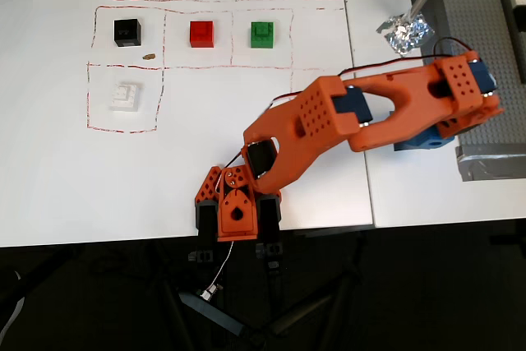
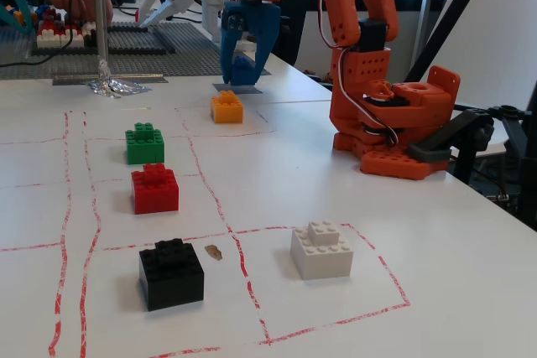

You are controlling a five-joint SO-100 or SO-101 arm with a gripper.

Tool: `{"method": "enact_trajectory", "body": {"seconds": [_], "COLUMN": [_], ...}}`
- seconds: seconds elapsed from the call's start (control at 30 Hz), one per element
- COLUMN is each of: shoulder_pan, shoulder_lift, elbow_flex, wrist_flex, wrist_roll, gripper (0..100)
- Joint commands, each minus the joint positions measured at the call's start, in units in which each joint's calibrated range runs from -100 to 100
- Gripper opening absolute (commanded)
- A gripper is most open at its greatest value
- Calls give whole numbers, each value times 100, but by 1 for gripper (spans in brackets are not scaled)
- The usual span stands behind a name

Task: Grab the block and put it in the grey marker

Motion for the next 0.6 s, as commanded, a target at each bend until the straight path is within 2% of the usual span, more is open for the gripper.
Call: {"method": "enact_trajectory", "body": {"seconds": [0.0,0.2,0.4,0.57], "shoulder_pan": [50,102,261,341], "shoulder_lift": [-183,-2,49,-132], "elbow_flex": [-459,-468,-449,-631], "wrist_flex": [-272,-443,-427,234], "wrist_roll": [93,200,264,410], "gripper": [0,3,17,25]}}
